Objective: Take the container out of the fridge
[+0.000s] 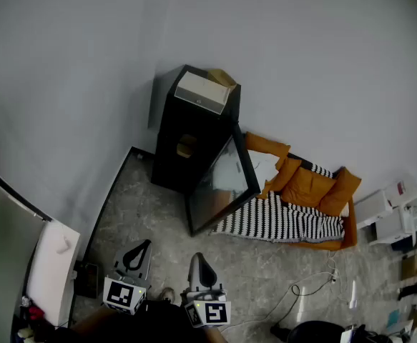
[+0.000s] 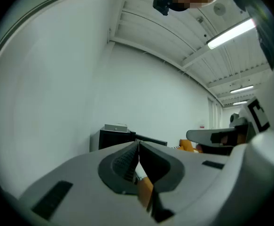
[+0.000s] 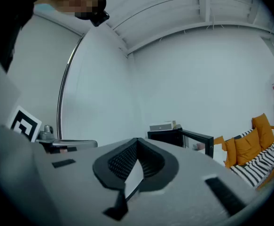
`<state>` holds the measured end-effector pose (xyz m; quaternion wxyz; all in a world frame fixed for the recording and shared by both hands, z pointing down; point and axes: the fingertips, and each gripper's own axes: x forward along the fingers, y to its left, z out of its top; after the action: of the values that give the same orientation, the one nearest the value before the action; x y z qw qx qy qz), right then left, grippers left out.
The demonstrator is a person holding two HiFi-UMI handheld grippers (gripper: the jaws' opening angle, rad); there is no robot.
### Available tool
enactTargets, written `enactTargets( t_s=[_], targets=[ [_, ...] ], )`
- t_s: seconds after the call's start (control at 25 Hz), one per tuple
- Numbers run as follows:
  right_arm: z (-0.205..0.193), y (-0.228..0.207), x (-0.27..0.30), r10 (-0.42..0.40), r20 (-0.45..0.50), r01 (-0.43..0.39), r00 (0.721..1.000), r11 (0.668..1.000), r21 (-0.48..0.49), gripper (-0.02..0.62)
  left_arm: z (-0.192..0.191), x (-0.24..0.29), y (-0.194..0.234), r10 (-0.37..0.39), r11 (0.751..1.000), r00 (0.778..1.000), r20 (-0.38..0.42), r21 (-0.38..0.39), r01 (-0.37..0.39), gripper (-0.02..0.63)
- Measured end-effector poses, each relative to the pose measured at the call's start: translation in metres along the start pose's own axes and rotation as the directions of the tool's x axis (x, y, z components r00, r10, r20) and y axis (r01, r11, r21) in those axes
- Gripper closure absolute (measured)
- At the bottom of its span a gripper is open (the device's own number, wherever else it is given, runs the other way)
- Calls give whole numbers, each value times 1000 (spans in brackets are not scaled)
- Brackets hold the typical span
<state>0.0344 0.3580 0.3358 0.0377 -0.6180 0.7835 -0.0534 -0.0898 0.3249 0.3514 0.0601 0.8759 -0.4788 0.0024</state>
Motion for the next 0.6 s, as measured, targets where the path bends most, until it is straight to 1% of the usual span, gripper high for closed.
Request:
enactTargets(
  t_s=[0.28, 0.44, 0.6],
  targets=[
    [5, 1, 0, 7, 19, -7, 1000, 1000, -17, 595, 2, -1, 0, 2, 1000, 1000, 1, 1, -2, 603],
    [1, 1, 0, 12, 12, -12, 1000, 1000, 5, 595, 0, -2, 0, 5, 1000, 1000, 1, -3, -5, 601],
    [2, 1, 0, 13, 31, -14, 999, 1000, 15, 595, 1, -5, 1, 5, 1000, 1000, 0, -5, -5, 603]
  ],
)
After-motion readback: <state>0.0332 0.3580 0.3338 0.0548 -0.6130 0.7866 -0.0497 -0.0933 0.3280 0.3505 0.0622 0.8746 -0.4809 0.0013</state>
